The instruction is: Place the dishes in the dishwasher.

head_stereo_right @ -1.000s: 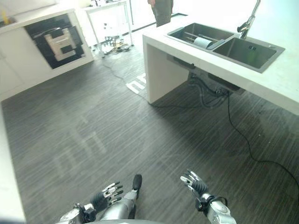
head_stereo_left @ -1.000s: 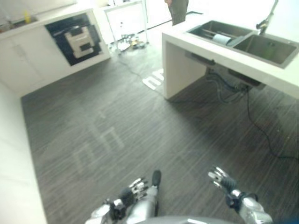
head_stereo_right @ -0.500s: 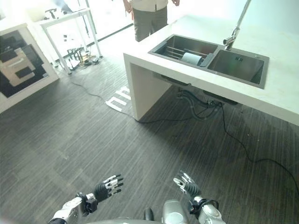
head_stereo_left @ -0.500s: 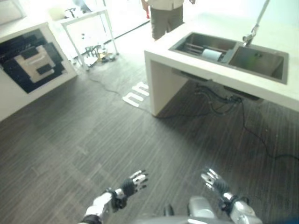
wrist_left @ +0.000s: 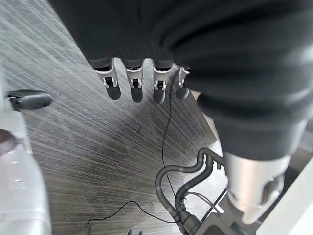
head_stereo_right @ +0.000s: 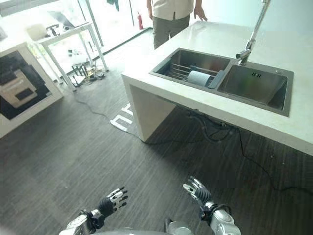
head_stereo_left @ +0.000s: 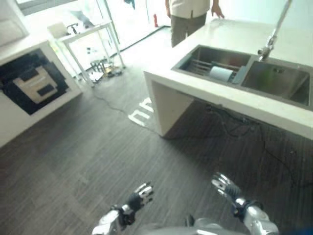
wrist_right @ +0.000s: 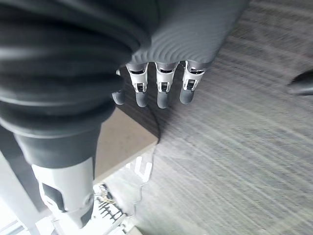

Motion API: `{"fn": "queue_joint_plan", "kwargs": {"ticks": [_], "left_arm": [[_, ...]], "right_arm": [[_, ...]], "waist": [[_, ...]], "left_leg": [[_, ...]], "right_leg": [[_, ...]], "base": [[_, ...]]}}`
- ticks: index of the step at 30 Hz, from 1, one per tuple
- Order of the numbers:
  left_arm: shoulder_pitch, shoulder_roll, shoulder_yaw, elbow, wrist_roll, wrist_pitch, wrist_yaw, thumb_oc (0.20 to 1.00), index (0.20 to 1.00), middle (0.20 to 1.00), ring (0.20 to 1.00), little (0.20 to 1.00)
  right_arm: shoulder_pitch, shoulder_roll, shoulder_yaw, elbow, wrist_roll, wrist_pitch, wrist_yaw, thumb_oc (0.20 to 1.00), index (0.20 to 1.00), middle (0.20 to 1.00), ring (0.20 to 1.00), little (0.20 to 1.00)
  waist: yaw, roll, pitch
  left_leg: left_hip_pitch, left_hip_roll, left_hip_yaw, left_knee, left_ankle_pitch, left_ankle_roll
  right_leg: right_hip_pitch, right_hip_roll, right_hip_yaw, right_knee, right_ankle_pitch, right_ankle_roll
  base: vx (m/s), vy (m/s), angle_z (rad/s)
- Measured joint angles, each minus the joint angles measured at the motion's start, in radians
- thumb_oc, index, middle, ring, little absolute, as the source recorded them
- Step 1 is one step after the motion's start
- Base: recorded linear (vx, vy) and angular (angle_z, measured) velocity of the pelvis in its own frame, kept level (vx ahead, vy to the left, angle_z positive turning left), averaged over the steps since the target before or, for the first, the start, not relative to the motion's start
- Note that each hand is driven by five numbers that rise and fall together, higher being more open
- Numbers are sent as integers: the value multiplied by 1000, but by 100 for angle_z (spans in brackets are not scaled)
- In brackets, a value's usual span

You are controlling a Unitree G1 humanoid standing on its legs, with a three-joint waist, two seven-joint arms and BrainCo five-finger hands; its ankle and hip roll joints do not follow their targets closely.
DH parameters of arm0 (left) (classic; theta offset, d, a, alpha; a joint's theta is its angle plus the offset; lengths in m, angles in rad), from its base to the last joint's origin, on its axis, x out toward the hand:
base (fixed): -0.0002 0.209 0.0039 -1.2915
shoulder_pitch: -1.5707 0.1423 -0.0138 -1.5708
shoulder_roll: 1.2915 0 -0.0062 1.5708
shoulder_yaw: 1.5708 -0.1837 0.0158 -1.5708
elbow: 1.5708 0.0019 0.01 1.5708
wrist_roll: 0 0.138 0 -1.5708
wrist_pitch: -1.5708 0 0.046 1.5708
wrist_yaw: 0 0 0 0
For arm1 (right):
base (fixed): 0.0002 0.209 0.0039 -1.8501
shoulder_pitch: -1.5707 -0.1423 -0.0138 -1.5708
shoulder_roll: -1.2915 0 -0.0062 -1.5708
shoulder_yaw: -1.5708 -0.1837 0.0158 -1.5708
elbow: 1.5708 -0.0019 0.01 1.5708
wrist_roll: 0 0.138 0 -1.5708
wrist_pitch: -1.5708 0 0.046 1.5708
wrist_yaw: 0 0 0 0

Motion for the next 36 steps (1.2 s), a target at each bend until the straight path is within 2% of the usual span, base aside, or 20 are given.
{"fn": "queue_joint_plan", "kwargs": {"ticks": [2, 3, 5, 7, 9, 11, 13, 14, 15, 16, 19, 21, 24, 26, 29, 30, 31, 32, 34, 36], "left_arm": [[-10, 8, 1, 3, 0, 15, -8, 1000, 1000, 1000, 1000, 1000], [-11, 10, 0, 4, 0, 24, -14, 1000, 1000, 1000, 1000, 1000], [-6, 11, -5, 4, 0, 28, -29, 1000, 1000, 1000, 1000, 1000], [-6, 11, -4, 9, -1, 24, -34, 1000, 1000, 1000, 1000, 1000], [6, 10, -5, 56, -2, 8, -36, 1000, 1000, 1000, 1000, 1000], [42, 5, -3, 64, -1, 0, -36, 1000, 1000, 1000, 1000, 1000], [46, -6, 8, 58, -4, -24, -39, 1000, 1000, 1000, 1000, 1000], [46, -8, 5, 59, -2, -24, -40, 1000, 1000, 1000, 1000, 1000], [45, -5, 3, 54, -2, -24, -39, 1000, 1000, 1000, 1000, 1000], [29, 2, -4, 46, -2, -28, -39, 1000, 1000, 1000, 1000, 1000], [-81, 7, -13, 117, 0, -43, -35, 1000, 1000, 1000, 1000, 1000], [-119, 13, -12, 147, 0, -59, -25, 1000, 1000, 1000, 1000, 1000], [-94, 21, -37, 174, -1, -66, -20, 1000, 1000, 1000, 1000, 1000], [-74, 26, -33, 177, -3, -67, 1, 1000, 1000, 1000, 1000, 1000], [-53, 28, -31, 179, -5, -69, 37, 1000, 1000, 1000, 1000, 1000], [-60, 27, -30, 181, -5, -87, 53, 1000, 1000, 1000, 1000, 1000], [-54, 26, -28, 187, -4, -93, 59, 1000, 1000, 1000, 1000, 1000], [-42, 21, -8, 197, -4, -94, 68, 1000, 1000, 1000, 1000, 1000], [-2, 39, 8, 202, -2, -101, 87, 1000, 1000, 1000, 1000, 1000], [41, 7, 7, 219, 0, -102, 101, 1000, 1000, 1000, 1000, 1000]], "right_arm": [[18, -15, -6, 5, 5, 1, -4, 1000, 1000, 1000, 1000, 1000], [27, -15, -13, 8, 17, 1, -7, 1000, 1000, 1000, 1000, 1000], [38, -21, -12, 40, 17, 0, -9, 1000, 1000, 1000, 1000, 1000], [36, -25, -11, 62, 17, -1, -4, 1000, 1000, 1000, 1000, 1000], [0, -20, -10, 162, 17, -14, 17, 1000, 1000, 1000, 1000, 1000], [-12, -20, -11, 217, 17, -28, 34, 1000, 1000, 1000, 1000, 1000], [-8, -29, -15, 232, 16, -39, 39, 1000, 1000, 1000, 1000, 1000], [5, -32, -21, 230, 16, -39, 37, 1000, 1000, 1000, 1000, 1000], [15, -24, -20, 209, 16, -38, 32, 1000, 1000, 1000, 1000, 1000], [34, -14, -24, 206, 17, -38, 31, 1000, 1000, 1000, 1000, 1000], [9, 35, -94, 318, 16, -37, 11, 1000, 1000, 1000, 1000, 1000], [4, 56, -96, 362, 17, -37, -13, 1000, 1000, 1000, 1000, 1000], [8, 67, -148, 428, 17, -39, -44, 1000, 1000, 1000, 1000, 1000], [14, 69, -174, 431, 11, -39, -44, 1000, 1000, 1000, 1000, 1000], [-8, 73, -170, 425, -9, -38, -44, 1000, 1000, 1000, 1000, 1000], [1, 74, -172, 435, -27, -29, -58, 1000, 1000, 1000, 1000, 1000], [2, 74, -174, 436, -26, -15, -64, 1000, 1000, 1000, 1000, 1000], [7, 78, -175, 437, -26, -6, -68, 1000, 1000, 1000, 1000, 1000], [16, 102, -176, 447, -26, 8, -77, 1000, 1000, 1000, 1000, 1000], [20, 86, -180, 457, -27, 10, -87, 1000, 1000, 1000, 1000, 1000]], "waist": [[1, -21, 12], [-2, -29, 18], [-26, -36, 20], [-42, -19, 21], [-21, -16, 24], [23, -10, 28], [39, -6, 32], [34, 5, 33], [21, 8, 36], [13, -2, 40], [-4, -16, 43], [-10, -10, 47], [-18, 30, 42], [-22, 31, 42], [-20, 31, 45], [-26, 15, 44], [-23, 14, 42], [-19, 9, 33], [-4, -47, 4], [-5, -12, -11]], "left_leg": [[-176, 20, -32, 216, 17, 2], [-201, 27, -25, 169, 15, 4], [-119, 57, 28, -351, 32, -7], [-54, 51, 15, -661, 99, -21], [-36, 50, -51, -825, 175, -45], [-85, 57, -132, -824, 208, -62], [-113, 47, -128, -760, 207, -59], [-94, 52, -85, -709, 202, -29], [-56, 45, -65, -704, 306, -3], [-15, 39, -64, -722, 340, 2], [72, -6, -28, -794, 304, 62], [112, -26, -4, -801, 274, 82], [179, -21, 33, -799, 217, 102], [201, -15, 72, -812, 208, 104], [201, 21, 128, -817, 190, 73], [205, 33, 126, -817, 186, 65], [206, 47, 129, -817, 179, 51], [207, 59, 126, -817, 172, 37], [218, 54, 130, -817, 161, 3], [231, 110, 127, -817, 152, -35]], "right_leg": [[10, 14, 26, 47, -51, -26], [27, 13, 29, 42, -51, -1], [88, 23, 46, 6, -71, 45], [154, 37, 65, -49, -58, 45], [253, 35, 133, -151, -51, 51], [329, 20, 216, -210, -67, 75], [369, -13, 243, -208, -93, 112], [392, -19, 237, -179, -111, 138], [382, -22, 193, -70, -138, 180], [354, -43, 156, 19, -167, 212], [196, -108, 103, 83, -219, 225], [86, -137, 106, 105, -156, 234], [-21, -139, 103, 365, -131, 266], [-66, -153, 88, 425, -134, 268], [-88, -189, 19, 80, -97, 275], [-104, -217, 25, -11, -13, 317], [-105, -218, 18, -35, 25, 320], [-101, -219, -3, -42, 44, 311], [-62, -229, -22, -99, 104, 288], [-2, -169, -36, -190, 165, 247]], "base": [[257, -44, -45], [297, 75, -39], [309, 113, -28], [402, 129, -22], [459, 147, -62], [395, 217, -108], [281, 260, -110], [226, 269, -87], [274, 309, -74], [314, 334, -55], [252, 269, -25], [187, 223, -8], [101, 96, -41], [33, -49, -65], [1, -185, -68], [4, -269, 17], [4, -241, 20], [1, -156, -6], [12, -167, -14], [27, -174, -9]]}}
